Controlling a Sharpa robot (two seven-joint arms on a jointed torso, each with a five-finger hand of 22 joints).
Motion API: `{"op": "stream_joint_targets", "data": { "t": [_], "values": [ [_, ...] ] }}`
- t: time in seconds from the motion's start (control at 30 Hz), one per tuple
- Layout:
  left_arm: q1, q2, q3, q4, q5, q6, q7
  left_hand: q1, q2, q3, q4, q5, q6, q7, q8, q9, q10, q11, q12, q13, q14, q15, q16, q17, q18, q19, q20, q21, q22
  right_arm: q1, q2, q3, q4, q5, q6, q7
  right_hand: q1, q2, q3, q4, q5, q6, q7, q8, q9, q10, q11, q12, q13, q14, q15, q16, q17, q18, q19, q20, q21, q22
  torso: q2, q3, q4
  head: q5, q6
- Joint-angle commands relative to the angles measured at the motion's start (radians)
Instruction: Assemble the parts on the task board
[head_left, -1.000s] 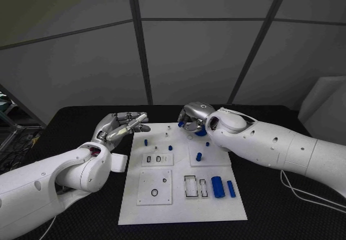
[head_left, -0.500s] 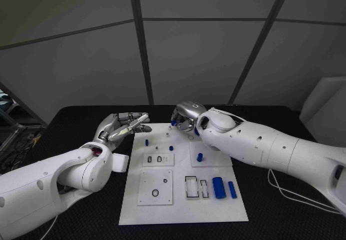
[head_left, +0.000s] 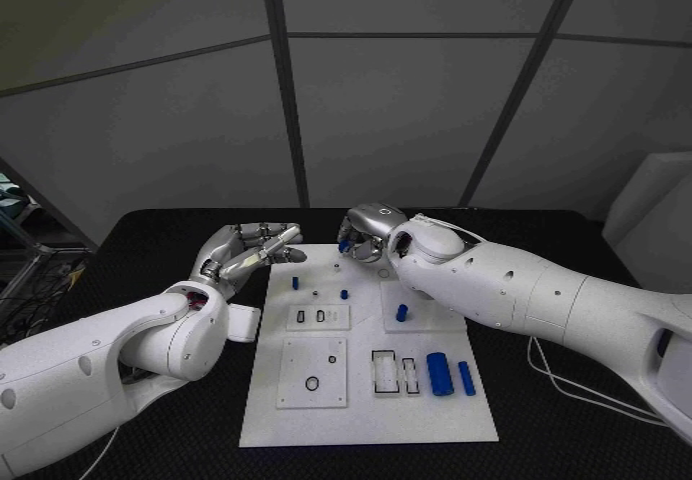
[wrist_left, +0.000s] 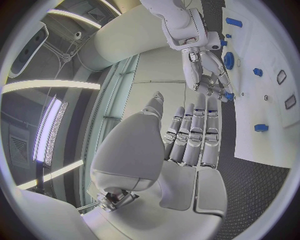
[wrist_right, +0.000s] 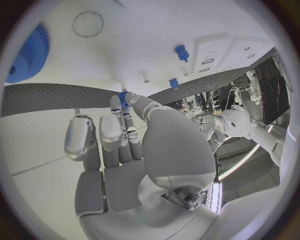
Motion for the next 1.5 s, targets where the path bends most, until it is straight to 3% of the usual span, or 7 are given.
{"op": "stream_joint_targets", "data": {
  "t": [0.03,0.4,0.97,1.17,1.23,1.33,1.5],
  "values": [
    [0.002,0.002,0.001,0.001,-0.007,0.013,0.003,-0.003,0.006,-0.007,-0.001,-0.006,-0.003,0.004,-0.003,-0.001,-0.006,0.002,-0.006,-0.002,-0.008,0.001,-0.005,0.001,-0.019,0.003,0.006,-0.002,-0.001,0.002,0.007,0.0,-0.008,0.001,0.027,0.015,-0.002,-0.008,0.004,0.002,-0.006,0.004,0.004,0.006,0.0,-0.002,0.005,-0.003,-0.002,0.015,-0.004,0.006,0.001,-0.016,-0.004,0.0,0.006,0.001,0.001,-0.0004,-0.0004,0.001,0.0],
    [0.002,0.001,0.001,0.001,-0.007,0.013,0.003,-0.003,0.006,-0.008,-0.001,-0.006,-0.003,0.005,-0.004,-0.001,-0.007,0.002,-0.007,-0.002,-0.009,0.002,-0.006,0.001,-0.019,0.002,0.006,-0.003,-0.002,0.002,0.021,0.0,-0.029,0.001,0.072,0.008,-0.002,-0.008,0.005,0.003,-0.006,0.003,0.005,0.005,0.0,-0.003,0.005,-0.003,-0.002,0.015,-0.004,0.006,0.0,-0.016,-0.005,0.0,0.006,0.0,0.003,-0.0002,-0.0019,0.004,-0.002],
    [0.003,0.002,0.001,0.001,-0.007,0.012,0.0,-0.003,0.009,-0.007,-0.001,-0.005,-0.003,0.005,-0.005,-0.001,-0.009,0.003,-0.008,-0.001,-0.011,0.002,-0.007,0.002,-0.019,0.002,0.007,-0.004,-0.002,0.002,0.042,0.0,-0.057,-0.009,0.064,-0.048,-0.02,-0.027,0.006,0.011,-0.012,-0.023,0.014,-0.009,-0.005,-0.038,0.016,-0.006,-0.008,0.011,0.005,0.013,-0.003,-0.015,-0.012,0.008,0.006,-0.002,0.004,0.0001,-0.0018,0.004,-0.004],
    [0.003,0.004,0.001,-0.002,-0.007,0.013,-0.001,-0.003,0.009,-0.007,-0.001,-0.005,-0.002,0.006,-0.005,-0.001,-0.009,0.003,-0.008,-0.001,-0.011,0.002,-0.007,0.002,-0.019,0.001,0.007,-0.004,-0.002,0.002,0.047,0.0,-0.06,-0.01,0.057,-0.046,-0.037,-0.054,-0.004,0.016,-0.022,-0.086,0.029,-0.013,-0.016,-0.117,0.035,-0.004,-0.016,-0.002,0.022,-0.006,-0.042,-0.006,-0.045,0.022,-0.014,-0.042,0.004,0.0002,-0.0026,0.007,-0.005],
    [0.003,0.004,0.001,-0.003,-0.007,0.013,-0.002,-0.003,0.009,-0.007,-0.001,-0.005,-0.003,0.006,-0.005,-0.001,-0.009,0.003,-0.008,-0.001,-0.011,0.002,-0.007,0.002,-0.019,0.001,0.007,-0.004,-0.002,0.002,0.044,0.0,-0.056,-0.01,0.05,-0.044,-0.041,-0.063,-0.016,0.017,-0.02,-0.116,0.027,-0.012,-0.017,-0.143,0.037,-0.002,-0.016,-0.007,0.024,-0.013,-0.056,-0.002,-0.057,0.026,-0.023,-0.058,0.005,0.0004,-0.0033,0.007,-0.004],
    [0.003,0.004,0.001,-0.004,-0.007,0.011,-0.003,-0.003,0.009,-0.007,-0.001,-0.005,-0.003,0.006,-0.005,-0.001,-0.009,0.003,-0.008,-0.001,-0.011,0.002,-0.007,0.002,-0.019,0.001,0.007,-0.004,-0.002,0.002,0.039,0.0,-0.048,-0.007,0.044,-0.043,-0.042,-0.068,-0.039,0.018,-0.02,-0.15,0.028,-0.01,-0.016,-0.167,0.038,0.003,-0.014,-0.012,0.026,-0.024,-0.076,0.002,-0.07,0.028,-0.033,-0.075,0.005,0.0004,-0.0038,0.007,-0.004],
    [0.003,0.003,0.001,-0.006,-0.007,0.009,-0.005,-0.003,0.009,-0.007,-0.001,-0.005,-0.003,0.006,-0.005,-0.001,-0.009,0.003,-0.008,-0.001,-0.011,0.002,-0.007,0.002,-0.019,0.001,0.007,-0.004,-0.002,0.002,0.02,0.0,-0.02,0.005,0.025,-0.042,-0.042,-0.069,-0.046,0.017,-0.019,-0.155,0.027,-0.01,-0.015,-0.17,0.038,0.005,-0.013,-0.013,0.025,-0.025,-0.079,0.002,-0.07,0.029,-0.034,-0.076,0.005,0.001,-0.0048,0.006,-0.003]
  ]
}}
